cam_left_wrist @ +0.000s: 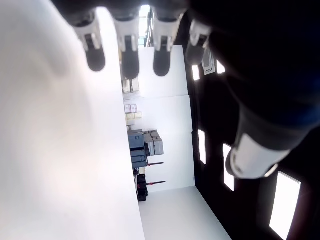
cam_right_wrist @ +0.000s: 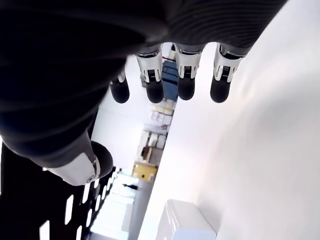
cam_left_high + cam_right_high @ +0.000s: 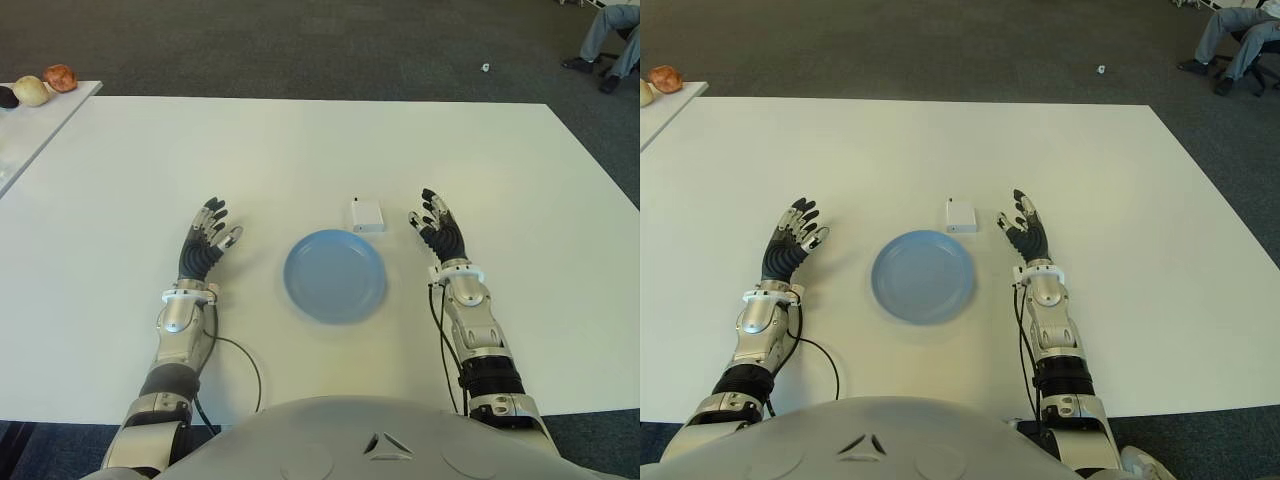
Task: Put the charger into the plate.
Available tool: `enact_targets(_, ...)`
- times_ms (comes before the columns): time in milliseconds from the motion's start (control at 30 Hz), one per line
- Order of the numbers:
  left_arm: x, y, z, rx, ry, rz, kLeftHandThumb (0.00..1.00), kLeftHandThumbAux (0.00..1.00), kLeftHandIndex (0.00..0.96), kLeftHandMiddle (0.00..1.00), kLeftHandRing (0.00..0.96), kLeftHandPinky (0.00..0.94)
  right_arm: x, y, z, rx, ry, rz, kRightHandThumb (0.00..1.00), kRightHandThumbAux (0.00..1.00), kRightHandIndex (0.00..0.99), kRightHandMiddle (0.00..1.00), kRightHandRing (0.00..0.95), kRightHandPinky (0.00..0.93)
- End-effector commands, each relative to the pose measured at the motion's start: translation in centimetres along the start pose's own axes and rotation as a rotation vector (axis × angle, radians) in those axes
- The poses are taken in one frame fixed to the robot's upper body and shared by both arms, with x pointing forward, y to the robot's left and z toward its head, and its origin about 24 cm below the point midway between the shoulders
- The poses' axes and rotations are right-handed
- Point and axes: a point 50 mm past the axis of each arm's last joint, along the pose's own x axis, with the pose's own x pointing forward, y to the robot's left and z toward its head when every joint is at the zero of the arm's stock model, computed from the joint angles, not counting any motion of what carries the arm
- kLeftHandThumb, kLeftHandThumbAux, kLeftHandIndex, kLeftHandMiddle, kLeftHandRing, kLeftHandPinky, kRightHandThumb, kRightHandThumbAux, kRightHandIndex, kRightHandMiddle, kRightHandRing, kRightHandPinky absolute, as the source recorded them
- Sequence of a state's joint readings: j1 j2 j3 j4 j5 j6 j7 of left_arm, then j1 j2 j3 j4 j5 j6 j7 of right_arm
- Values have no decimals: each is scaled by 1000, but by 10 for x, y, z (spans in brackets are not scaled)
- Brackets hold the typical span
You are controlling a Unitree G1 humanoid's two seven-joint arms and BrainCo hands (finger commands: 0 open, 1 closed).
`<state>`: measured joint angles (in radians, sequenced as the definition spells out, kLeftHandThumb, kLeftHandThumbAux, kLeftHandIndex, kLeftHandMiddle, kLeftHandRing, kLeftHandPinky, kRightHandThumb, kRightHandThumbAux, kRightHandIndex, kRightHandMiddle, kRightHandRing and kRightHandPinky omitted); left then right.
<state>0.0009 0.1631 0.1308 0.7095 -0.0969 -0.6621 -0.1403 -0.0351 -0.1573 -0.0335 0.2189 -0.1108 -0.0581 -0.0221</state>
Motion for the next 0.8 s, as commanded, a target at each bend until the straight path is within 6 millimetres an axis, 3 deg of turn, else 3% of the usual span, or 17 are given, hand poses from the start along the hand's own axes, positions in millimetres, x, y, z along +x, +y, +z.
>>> enact_targets(33,-45,-20,-43,-41,230,-41,29,669,0,118,128,122,-2,-1,-4,27,40,-8,201,660,0,0,0,4)
enact_targets(300,-46,-19,-44,-35,233,-47,28,670,0,121,130,122,6,-10,0,45,54,-6,167,672,0,0,0,0)
enact_targets(400,-46,-19,-44,-34,237,-48,29,673,0,122,130,120,18,-16,24,47,12,-10,170,673,0,0,0,1)
enact_targets(600,-47,-20,-45,-34,241,-51,31,680,0,125,131,118,23,-14,51,-26,-74,0,246,659,0,10,11,67)
enact_targets(800,-48,-22,-45,-40,237,-53,28,679,0,124,131,122,24,-13,57,-245,-143,55,362,600,6,56,63,125)
